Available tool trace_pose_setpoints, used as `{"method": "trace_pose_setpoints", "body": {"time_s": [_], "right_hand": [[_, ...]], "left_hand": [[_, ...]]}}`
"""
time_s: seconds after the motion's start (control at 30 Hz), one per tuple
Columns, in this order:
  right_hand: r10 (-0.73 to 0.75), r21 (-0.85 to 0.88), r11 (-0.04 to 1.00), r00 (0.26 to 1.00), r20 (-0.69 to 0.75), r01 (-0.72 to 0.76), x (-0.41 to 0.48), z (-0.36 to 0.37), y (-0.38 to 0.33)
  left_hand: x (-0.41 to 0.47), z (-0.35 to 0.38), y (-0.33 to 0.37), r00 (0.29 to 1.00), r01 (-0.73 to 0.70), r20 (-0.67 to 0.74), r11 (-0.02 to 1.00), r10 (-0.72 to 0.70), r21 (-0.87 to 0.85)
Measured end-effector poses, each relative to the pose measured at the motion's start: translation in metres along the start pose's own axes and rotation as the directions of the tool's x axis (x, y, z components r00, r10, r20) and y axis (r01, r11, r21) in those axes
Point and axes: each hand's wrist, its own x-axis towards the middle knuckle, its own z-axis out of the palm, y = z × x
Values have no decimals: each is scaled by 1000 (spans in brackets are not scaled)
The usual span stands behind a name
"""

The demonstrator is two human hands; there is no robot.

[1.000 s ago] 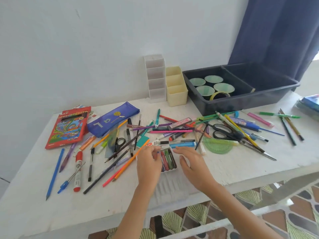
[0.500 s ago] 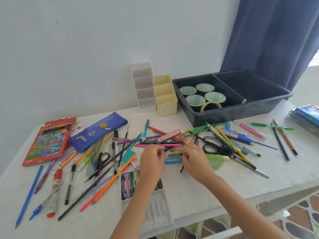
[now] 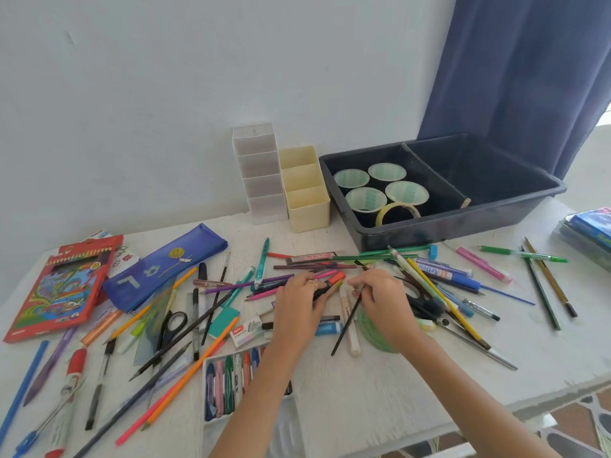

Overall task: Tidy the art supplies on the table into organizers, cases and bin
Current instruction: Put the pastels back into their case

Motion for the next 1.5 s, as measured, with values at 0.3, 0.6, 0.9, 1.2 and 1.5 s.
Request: {"method": "trace_pose_setpoints", "body": {"time_s": [0.3, 0.6, 0.9, 1.2, 1.5], "right_hand": [[-16, -328, 938, 963, 269, 107, 15, -8, 12], [-141, -414, 870, 941, 309, 267, 24, -19, 5], [-63, 235, 971, 993, 102, 38, 5, -10, -35], [113, 702, 631, 935, 336, -329, -20, 6, -81], [141, 740, 554, 919, 367, -381, -54, 39, -116]], "left_hand": [[12, 6, 13, 992, -121, 55, 980, 114, 160], [3, 0, 15, 996, 45, -60, 961, -64, -272], [-17, -36, 1, 910, 296, -13, 669, -415, -682], [-53, -77, -24, 803, 394, 79, 427, -590, -814], [-106, -116, -69, 750, 413, 92, 355, -655, -838]]}}
